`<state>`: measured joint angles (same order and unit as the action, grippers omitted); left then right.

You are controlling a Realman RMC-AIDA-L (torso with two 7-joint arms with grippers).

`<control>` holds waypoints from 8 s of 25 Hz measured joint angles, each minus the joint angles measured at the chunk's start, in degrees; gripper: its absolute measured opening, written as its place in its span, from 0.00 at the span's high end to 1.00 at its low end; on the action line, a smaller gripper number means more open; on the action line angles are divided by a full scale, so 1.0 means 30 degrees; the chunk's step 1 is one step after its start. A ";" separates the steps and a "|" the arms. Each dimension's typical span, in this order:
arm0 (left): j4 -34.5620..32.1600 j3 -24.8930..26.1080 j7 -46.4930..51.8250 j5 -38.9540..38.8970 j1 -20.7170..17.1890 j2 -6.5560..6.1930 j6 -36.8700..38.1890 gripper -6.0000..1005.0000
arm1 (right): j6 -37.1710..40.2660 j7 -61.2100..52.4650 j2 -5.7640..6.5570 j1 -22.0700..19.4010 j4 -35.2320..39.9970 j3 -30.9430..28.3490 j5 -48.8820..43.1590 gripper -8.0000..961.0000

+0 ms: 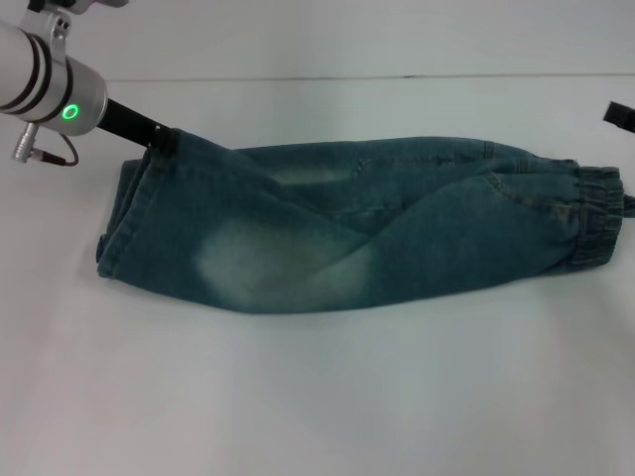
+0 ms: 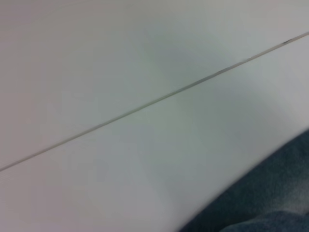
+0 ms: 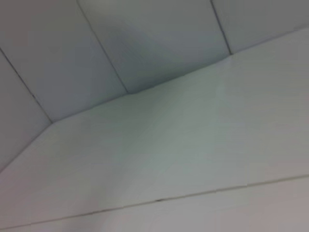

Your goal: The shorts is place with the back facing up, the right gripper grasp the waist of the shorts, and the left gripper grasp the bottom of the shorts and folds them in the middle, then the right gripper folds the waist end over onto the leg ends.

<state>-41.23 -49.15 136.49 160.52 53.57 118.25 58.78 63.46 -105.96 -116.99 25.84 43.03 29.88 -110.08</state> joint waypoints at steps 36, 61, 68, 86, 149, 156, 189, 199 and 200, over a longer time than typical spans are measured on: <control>0.0525 -0.0406 -0.0207 0.0017 -0.0035 0.0134 0.0108 0.96 | 0.0614 -0.1836 0.0181 0.0205 -0.1840 -0.0524 -0.2070 0.17; 0.0737 -0.0637 -0.0236 0.0048 0.0027 0.0045 0.0124 0.94 | 0.0524 -0.2134 -0.0008 -0.0005 -0.1921 -0.0577 -0.2139 0.19; 0.0736 -0.0638 -0.0255 0.0049 0.0052 0.0045 0.0124 0.93 | 0.0525 -0.2209 -0.0026 0.0239 -0.2009 -0.0123 -0.2176 0.19; 0.0971 -0.0573 -0.0163 0.0047 -0.0208 0.0000 -0.0363 0.91 | -0.0110 -0.1555 0.0297 0.1026 -0.1701 -0.0238 -0.2066 0.84; -0.1374 -0.2287 0.1798 0.0864 -0.2290 0.1458 -0.3836 0.20 | -0.1266 -0.1043 -0.0234 0.0381 -0.1271 0.0099 -0.1354 0.05; -0.2545 -0.2463 0.1733 0.0872 -0.2401 0.1844 -0.2583 0.20 | -0.0422 0.0006 -0.0318 -0.1018 -0.1260 -0.0041 0.0552 0.03; -0.5305 -0.4201 0.1598 -0.2137 -0.1616 0.1890 0.3167 0.21 | 0.2167 0.0384 -0.0280 -0.2084 -0.2816 0.0118 0.0566 0.04; -0.5295 -0.4177 0.1489 -0.2152 -0.1487 0.1806 0.3440 0.21 | 0.2345 0.0996 -0.0618 -0.2495 -0.2747 -0.0538 0.0704 0.04; -0.5296 -0.4164 0.1484 -0.2152 -0.1485 0.1802 0.3461 0.22 | 0.2383 0.1013 -0.0580 -0.2584 -0.2737 -0.0642 0.0706 0.04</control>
<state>-57.12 -61.65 140.95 154.07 49.12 123.66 69.16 70.61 -102.92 -118.73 18.09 34.81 27.95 -107.96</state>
